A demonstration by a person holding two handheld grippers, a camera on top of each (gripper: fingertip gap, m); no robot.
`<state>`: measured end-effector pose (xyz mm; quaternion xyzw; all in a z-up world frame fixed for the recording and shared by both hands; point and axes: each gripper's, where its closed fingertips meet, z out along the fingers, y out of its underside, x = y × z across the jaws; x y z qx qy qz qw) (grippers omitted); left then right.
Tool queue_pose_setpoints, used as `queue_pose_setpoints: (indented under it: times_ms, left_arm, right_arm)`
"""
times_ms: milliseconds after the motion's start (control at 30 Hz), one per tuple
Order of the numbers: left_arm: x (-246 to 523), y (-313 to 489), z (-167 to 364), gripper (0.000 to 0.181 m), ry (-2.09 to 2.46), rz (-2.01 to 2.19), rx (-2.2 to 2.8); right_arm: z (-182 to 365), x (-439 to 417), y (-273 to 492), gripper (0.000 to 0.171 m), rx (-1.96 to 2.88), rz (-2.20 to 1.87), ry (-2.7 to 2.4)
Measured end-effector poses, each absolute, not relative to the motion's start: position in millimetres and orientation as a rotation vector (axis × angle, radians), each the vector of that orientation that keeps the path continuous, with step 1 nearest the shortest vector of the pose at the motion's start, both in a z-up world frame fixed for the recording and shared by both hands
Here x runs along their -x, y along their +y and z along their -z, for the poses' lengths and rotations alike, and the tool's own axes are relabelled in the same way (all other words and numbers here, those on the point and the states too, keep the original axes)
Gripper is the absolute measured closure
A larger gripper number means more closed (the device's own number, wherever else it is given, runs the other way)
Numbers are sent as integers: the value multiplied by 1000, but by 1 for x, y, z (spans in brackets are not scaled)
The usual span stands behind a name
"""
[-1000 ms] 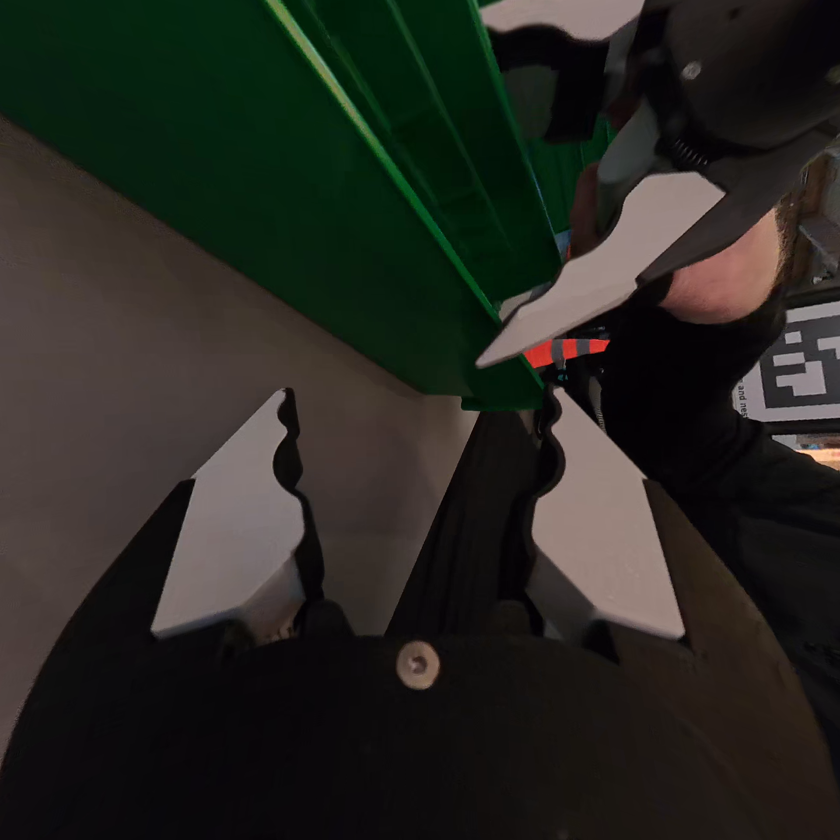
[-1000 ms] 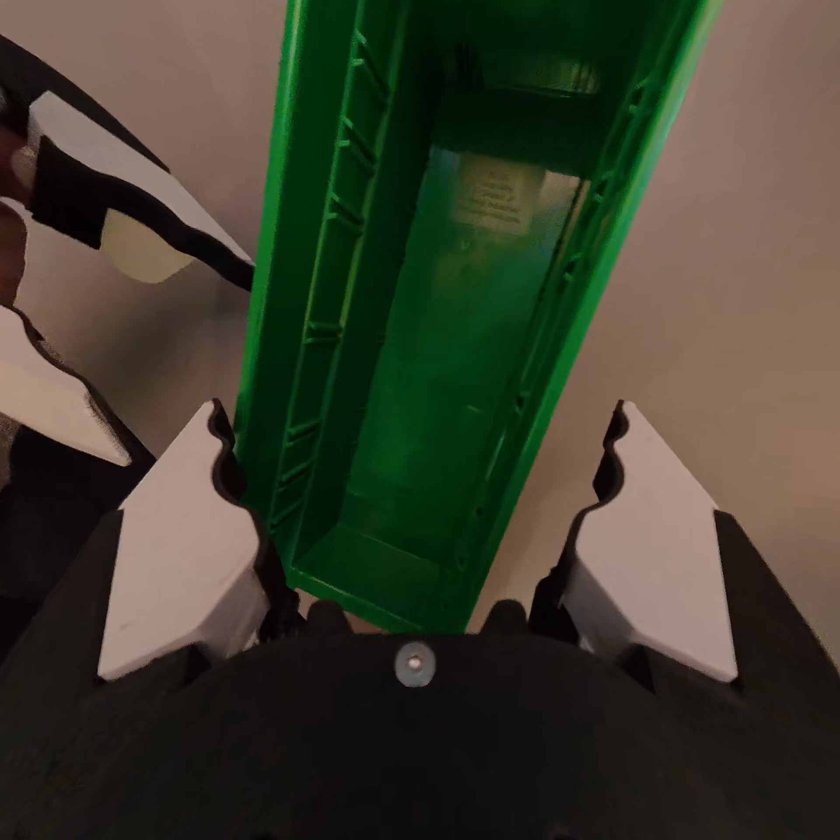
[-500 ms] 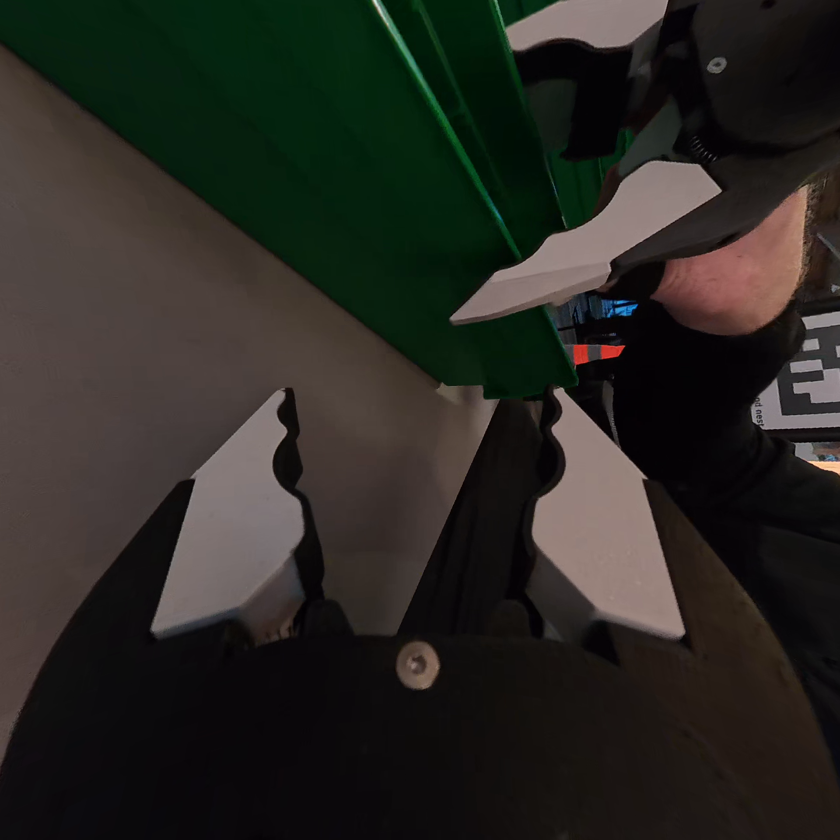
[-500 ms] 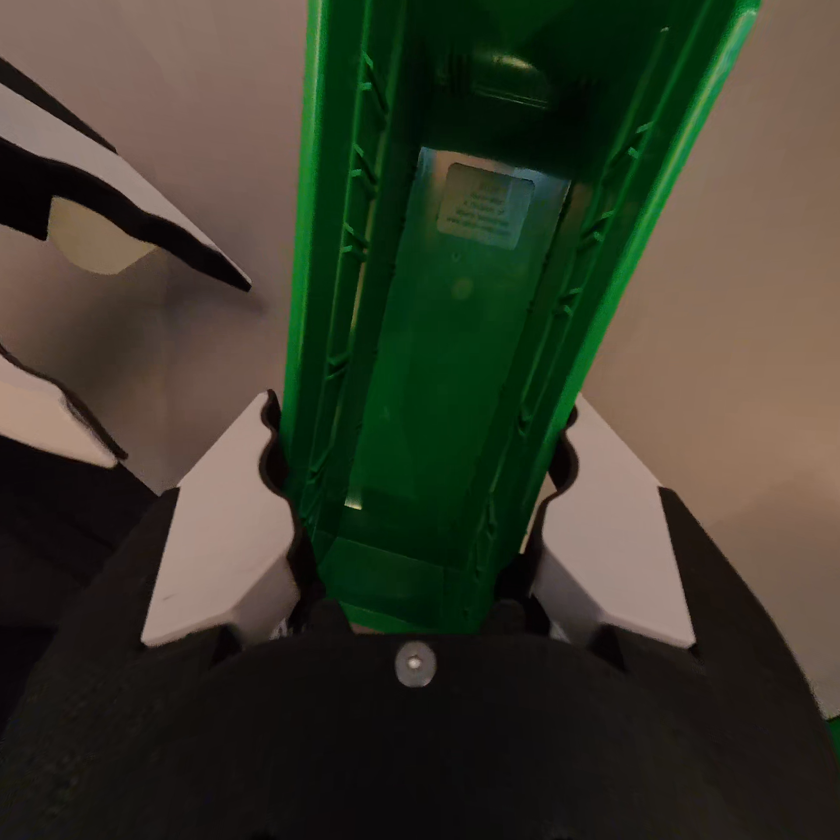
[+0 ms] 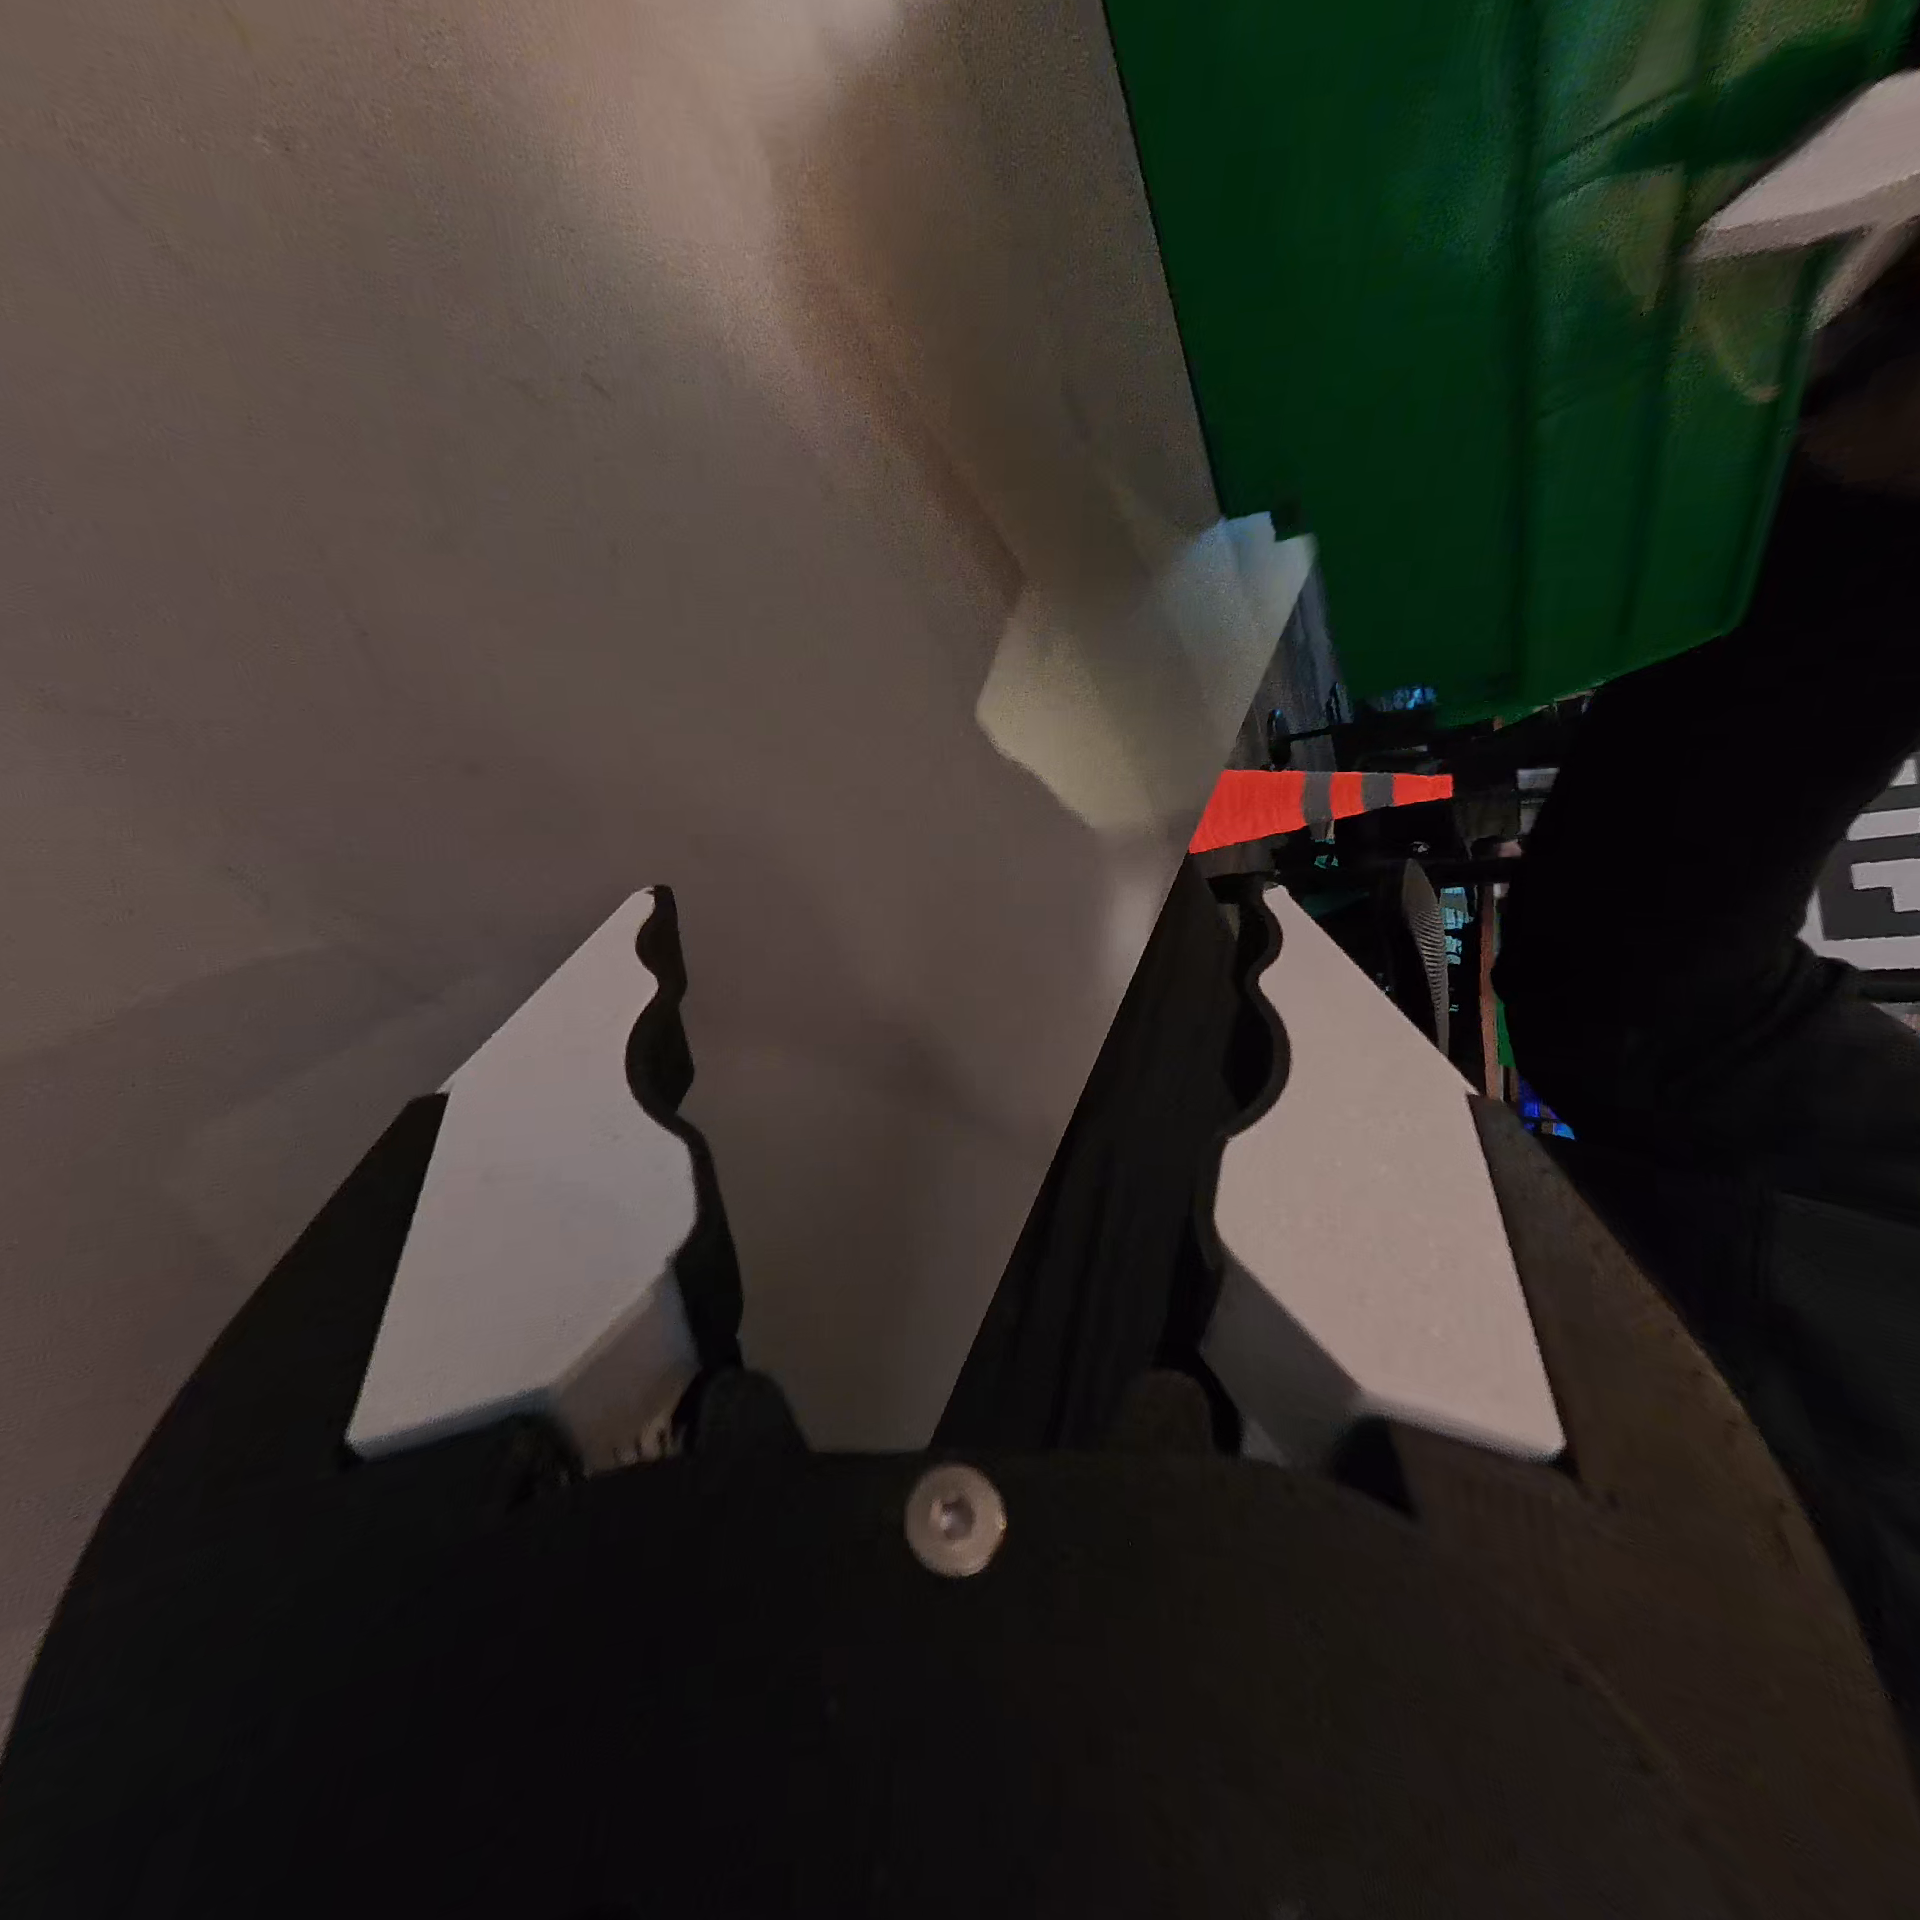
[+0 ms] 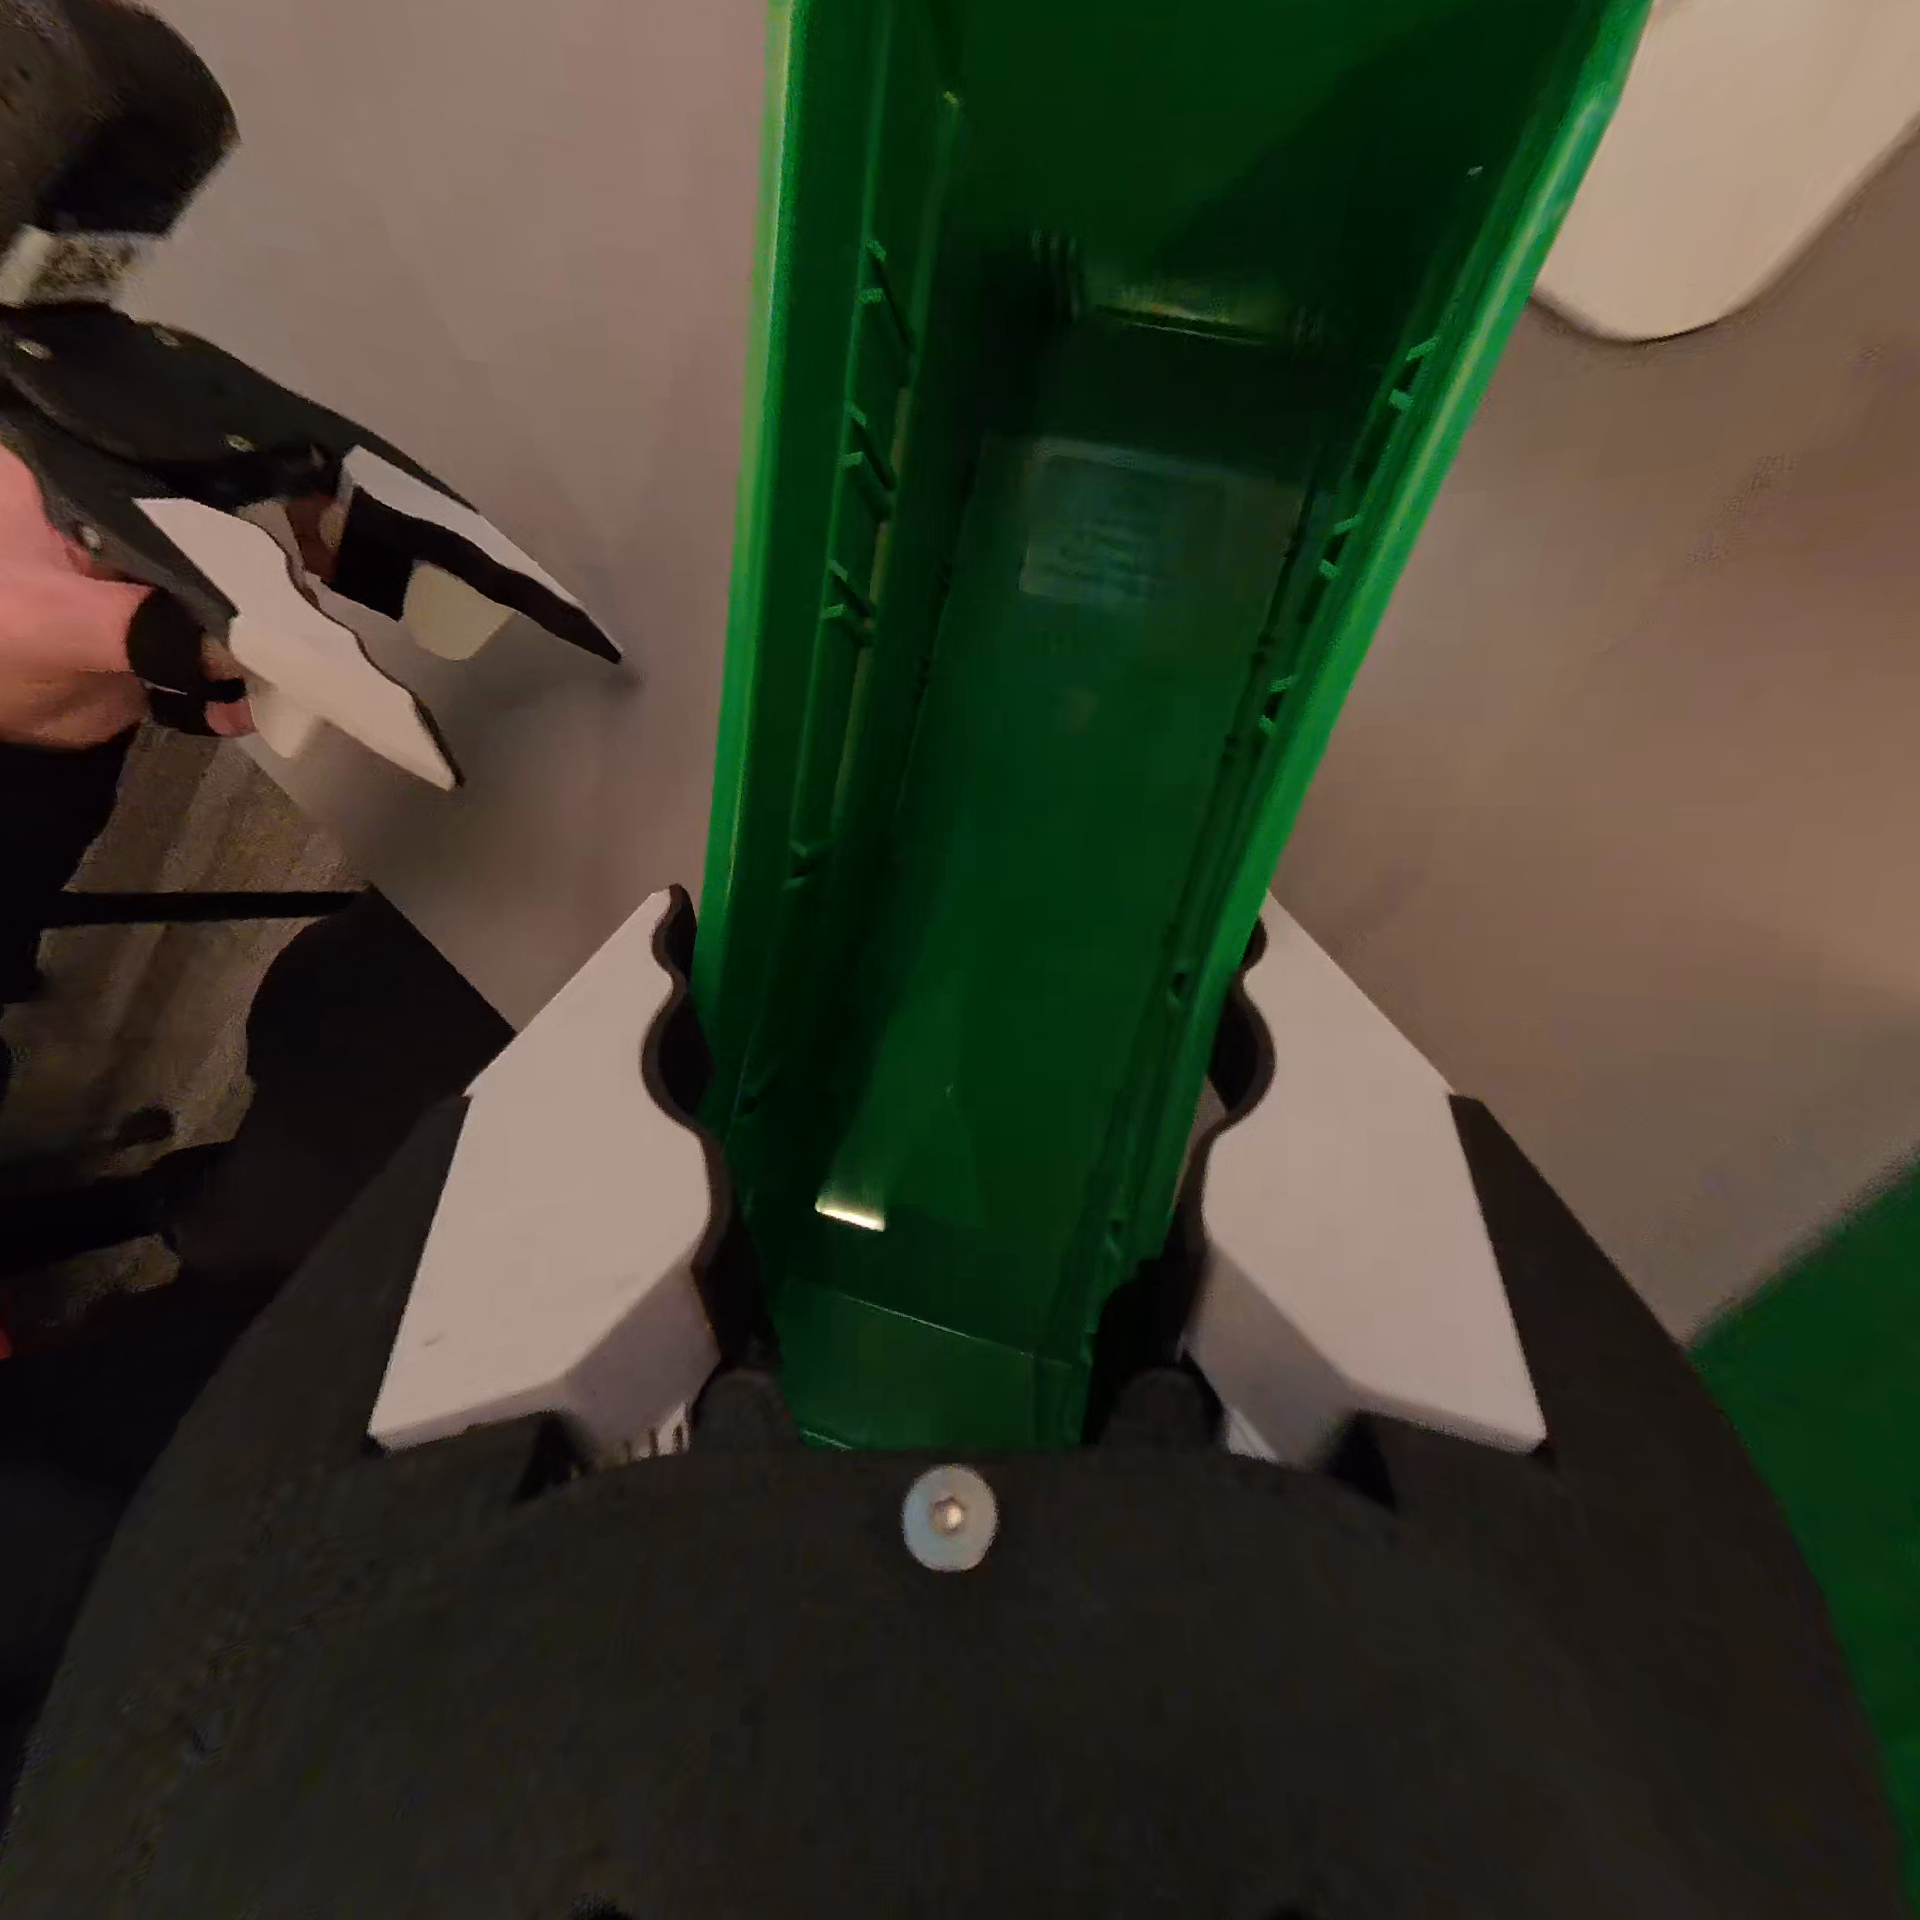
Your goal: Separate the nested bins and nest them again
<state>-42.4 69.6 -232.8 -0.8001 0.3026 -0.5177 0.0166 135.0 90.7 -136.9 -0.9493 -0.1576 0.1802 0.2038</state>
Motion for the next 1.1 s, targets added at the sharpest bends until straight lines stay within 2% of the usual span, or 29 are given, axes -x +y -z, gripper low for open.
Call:
queue_pose_setpoints:
  times_ms: [200,333,467,800,933,1033,1100]
  left_arm:
    - [43,69,234,77,944,1613,2490]
    - [42,69,237,77,938,1618,2499]
    - [37,66,238,78,957,1614,2509]
    - [28,65,240,77,980,1608,2517]
    - [28,64,243,77,983,1611,2523]
    - [27,63,244,77,990,1612,2523]
    - [26,63,244,76,998,1607,2521]
  right_arm:
    - [38,-264,61,69,2608,-273,-271]
    - [13,-357,32,67,2649,-110,-86]
    - [33,-403,15,67,2712,-73,35]
    - [123,-416,23,59,2777,-139,119]
    - [137,-419,26,47,2760,-123,107]
    - [154,-417,16,18,2864,-88,55]
    - [154,-419,13,17,2882,-63,40]
